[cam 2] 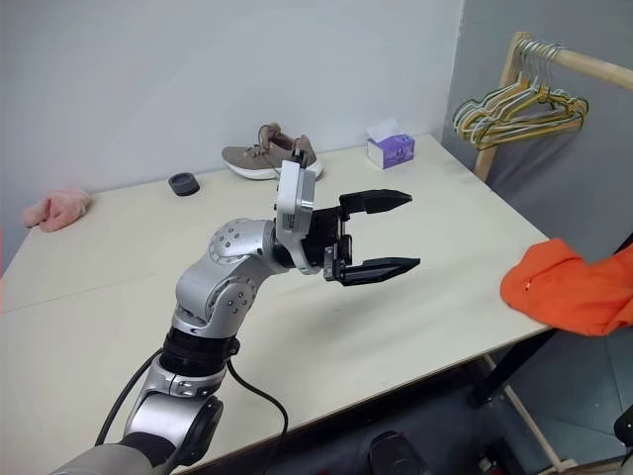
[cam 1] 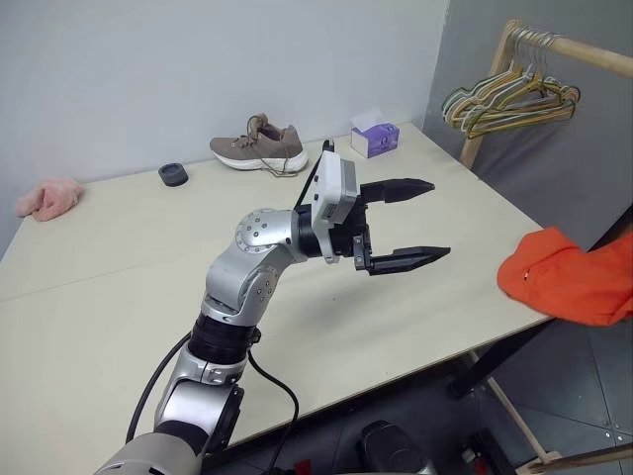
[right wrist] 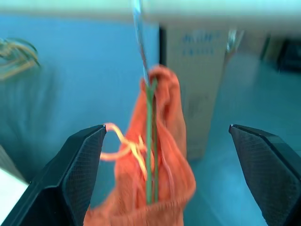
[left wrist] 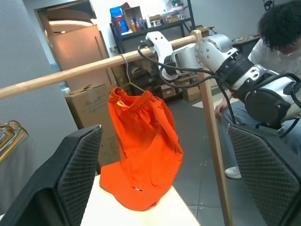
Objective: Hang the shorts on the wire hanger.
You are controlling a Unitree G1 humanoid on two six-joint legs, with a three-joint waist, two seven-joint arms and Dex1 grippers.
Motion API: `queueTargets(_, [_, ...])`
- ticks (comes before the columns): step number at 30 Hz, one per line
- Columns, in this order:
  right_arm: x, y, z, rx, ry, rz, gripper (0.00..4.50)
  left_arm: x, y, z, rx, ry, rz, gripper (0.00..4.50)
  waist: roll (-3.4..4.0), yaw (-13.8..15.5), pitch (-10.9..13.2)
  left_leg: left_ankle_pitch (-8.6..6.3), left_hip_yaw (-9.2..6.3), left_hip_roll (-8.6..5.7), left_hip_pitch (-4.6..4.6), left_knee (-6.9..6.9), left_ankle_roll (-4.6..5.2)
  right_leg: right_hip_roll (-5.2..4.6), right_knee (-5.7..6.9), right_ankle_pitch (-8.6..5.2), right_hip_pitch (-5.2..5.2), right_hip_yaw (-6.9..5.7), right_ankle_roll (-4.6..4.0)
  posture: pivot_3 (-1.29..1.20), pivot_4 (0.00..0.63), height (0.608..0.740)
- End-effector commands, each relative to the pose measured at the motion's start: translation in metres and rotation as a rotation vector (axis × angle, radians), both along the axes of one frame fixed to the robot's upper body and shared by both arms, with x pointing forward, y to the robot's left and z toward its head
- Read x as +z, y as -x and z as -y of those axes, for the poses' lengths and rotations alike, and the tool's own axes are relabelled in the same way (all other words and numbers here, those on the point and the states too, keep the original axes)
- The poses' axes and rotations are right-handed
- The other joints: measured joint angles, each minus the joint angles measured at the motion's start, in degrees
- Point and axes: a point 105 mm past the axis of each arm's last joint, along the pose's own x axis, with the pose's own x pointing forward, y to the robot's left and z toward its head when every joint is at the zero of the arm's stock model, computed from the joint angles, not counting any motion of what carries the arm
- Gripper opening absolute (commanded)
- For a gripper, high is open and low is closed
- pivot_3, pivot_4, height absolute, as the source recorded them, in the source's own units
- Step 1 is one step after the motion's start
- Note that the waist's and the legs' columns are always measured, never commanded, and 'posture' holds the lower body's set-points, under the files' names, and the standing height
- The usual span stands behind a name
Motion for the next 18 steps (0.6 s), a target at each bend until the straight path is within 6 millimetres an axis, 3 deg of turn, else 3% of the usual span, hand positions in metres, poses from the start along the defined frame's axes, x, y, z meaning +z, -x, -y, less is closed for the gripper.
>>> queueTargets(1, [0.037, -0.011, -0.04, 0.144, 0.233, 0.095, 4.47, 0.005, 0.0, -0.002, 0.012, 0.027, 0.019, 4.5, 0.01, -0.2, 0.0, 0.0, 0.01, 0.0, 0.01, 0.0, 0.0, 0.0, 0.0, 0.0, 0.0, -0.01, 0.0, -0.37, 0.049, 0.74])
queueTargets(3, [0.035, -0.024, -0.069, 0.252, 0.312, 0.089, 4.47, 0.007, -0.001, -0.005, 0.025, 0.036, 0.014, 4.5, 0.03, -0.2, 0.0, 0.0, -0.05, 0.01, 0.0, 0.0, 0.0, 0.01, 0.0, 0.0, 0.0, -0.01, 0.0, -0.37, 0.046, 0.74])
queueTargets(5, [0.023, -0.041, -0.112, 0.42, 0.368, 0.086, 4.47, 0.014, -0.003, -0.015, 0.052, 0.071, -0.015, 4.5, 0.04, -0.4, 0.0, 0.0, -0.08, 0.03, 0.01, 0.0, 0.0, 0.02, 0.01, 0.0, 0.0, -0.02, 0.0, -0.37, 0.046, 0.74])
queueTargets(8, [-0.008, -0.056, -0.162, 0.618, 0.365, 0.067, 4.47, 0.017, -0.009, -0.037, 0.147, 0.115, -0.081, 4.5, 0.05, -0.8, 0.0, -0.01, -0.15, 0.12, 0.01, 0.0, -0.03, 0.1, 0.06, 0.0, -0.03, -0.05, 0.0, -0.32, 0.036, 0.74])
queueTargets(10, [-0.031, -0.062, -0.192, 0.726, 0.374, 0.061, 4.47, 0.011, -0.022, -0.06, 0.303, 0.14, -0.129, 4.5, 0.06, -0.6, 0.0, -0.01, -0.23, 0.13, 0.0, 0.0, -0.03, 0.1, 0.04, 0.0, -0.09, -0.11, 0.01, -0.29, 0.033, 0.74])
queueTargets(12, [-0.053, -0.068, -0.225, 0.846, 0.373, 0.07, 4.47, -0.005, -0.045, -0.093, 0.575, 0.135, -0.161, 4.5, 0.07, 0.1, -0.1, -0.02, -0.26, 0.15, -0.01, 0.01, -0.05, 0.1, 0.06, -0.01, -0.1, -0.11, 0.03, -0.27, 0.03, 0.74])
queueTargets(15, [-0.074, -0.072, -0.252, 0.954, 0.338, 0.074, 4.47, -0.028, -0.064, -0.129, 0.88, 0.084, -0.155, 4.5, 0.03, 1.6, 0.0, -0.02, -0.3, 0.12, -0.02, 0.04, -0.05, 0.07, 0.12, 0.0, -0.12, -0.14, 0.04, -0.21, 0.02, 0.74])
queueTargets(18, [-0.117, -0.08, -0.298, 1.146, 0.228, 0.014, 4.47, -0.08, -0.072, -0.201, 1.372, -0.001, -0.244, 4.5, -0.24, 4.1, -0.3, -0.03, -0.3, 0.04, -0.07, 0.17, -0.04, -0.03, 0.1, 0.05, -0.12, -0.15, 0.11, -0.14, 0.011, 0.74])
